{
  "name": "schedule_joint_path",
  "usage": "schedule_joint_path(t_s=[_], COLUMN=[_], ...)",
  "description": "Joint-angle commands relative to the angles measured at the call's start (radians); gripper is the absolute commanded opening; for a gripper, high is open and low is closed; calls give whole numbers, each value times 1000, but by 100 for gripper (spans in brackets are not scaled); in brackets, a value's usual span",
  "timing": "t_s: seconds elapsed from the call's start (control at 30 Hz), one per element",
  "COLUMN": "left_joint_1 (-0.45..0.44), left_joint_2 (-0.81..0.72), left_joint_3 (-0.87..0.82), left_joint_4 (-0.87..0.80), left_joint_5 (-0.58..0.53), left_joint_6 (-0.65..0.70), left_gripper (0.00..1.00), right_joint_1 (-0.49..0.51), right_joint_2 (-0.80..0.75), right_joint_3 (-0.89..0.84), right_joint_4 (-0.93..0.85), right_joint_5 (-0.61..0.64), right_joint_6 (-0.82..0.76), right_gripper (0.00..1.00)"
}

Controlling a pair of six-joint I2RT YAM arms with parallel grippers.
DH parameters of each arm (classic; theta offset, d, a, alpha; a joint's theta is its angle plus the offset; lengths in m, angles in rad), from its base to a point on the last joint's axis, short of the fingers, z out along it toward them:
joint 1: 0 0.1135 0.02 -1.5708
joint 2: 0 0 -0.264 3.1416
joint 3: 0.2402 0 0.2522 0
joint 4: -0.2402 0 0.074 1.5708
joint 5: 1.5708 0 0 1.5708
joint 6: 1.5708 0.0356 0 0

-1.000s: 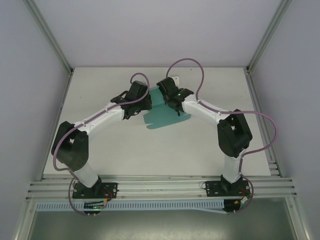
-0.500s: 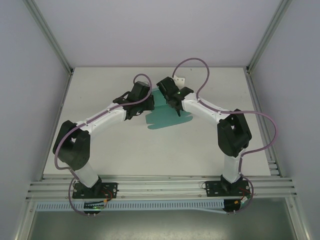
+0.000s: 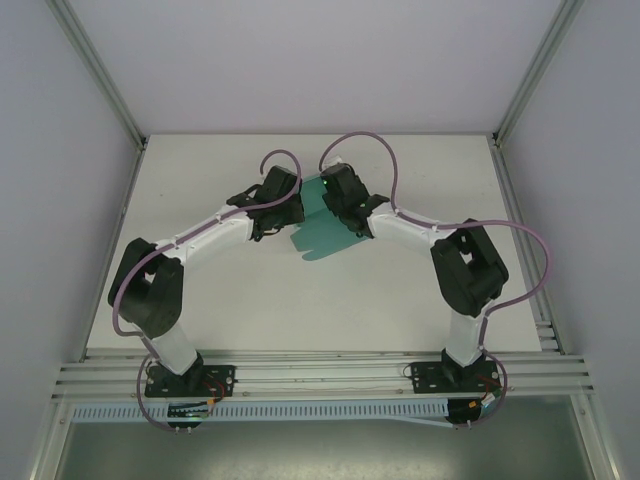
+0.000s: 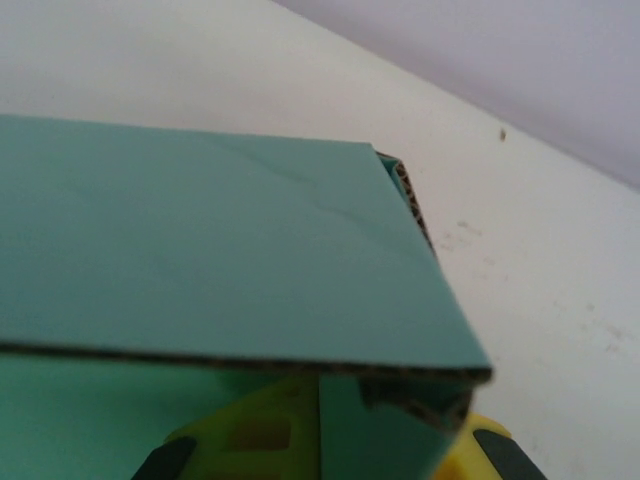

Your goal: Assemble paper box

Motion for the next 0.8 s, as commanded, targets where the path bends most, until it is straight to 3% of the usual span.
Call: schedule_joint_path(t_s=[0.0, 0.2, 0.3, 0.4, 0.6, 0.67, 0.77], left_joint_1=[1, 1, 1, 2, 1, 1, 3], left_joint_2=[-26, -33, -30, -27, -21, -22, -28], left_joint_3=[31, 24, 23, 19, 29, 36, 36], left_joint_4=[-56, -58, -55, -52, -50, -48, -41], left_joint_5=[-19, -34, -26, -23, -38, -33, -29], left_joint_6=[37, 31, 30, 30, 43, 50, 55], left_gripper=[0, 0, 0, 0, 0, 0, 0], right_joint_1=[-8, -28, -56, -69, -67, -70, -70], right_joint_2=[33, 50, 24, 8, -24, -36, -67], right_joint_3=[-40, 111, 139, 147, 128, 109, 59], right_joint_4=[17, -186, -251, -243, -212, -203, -167], right_joint_5=[208, 398, 366, 334, 215, 163, 71], right_joint_6=[-218, 278, 494, 536, 444, 426, 406], right_gripper=[0, 0, 0, 0, 2, 9, 30])
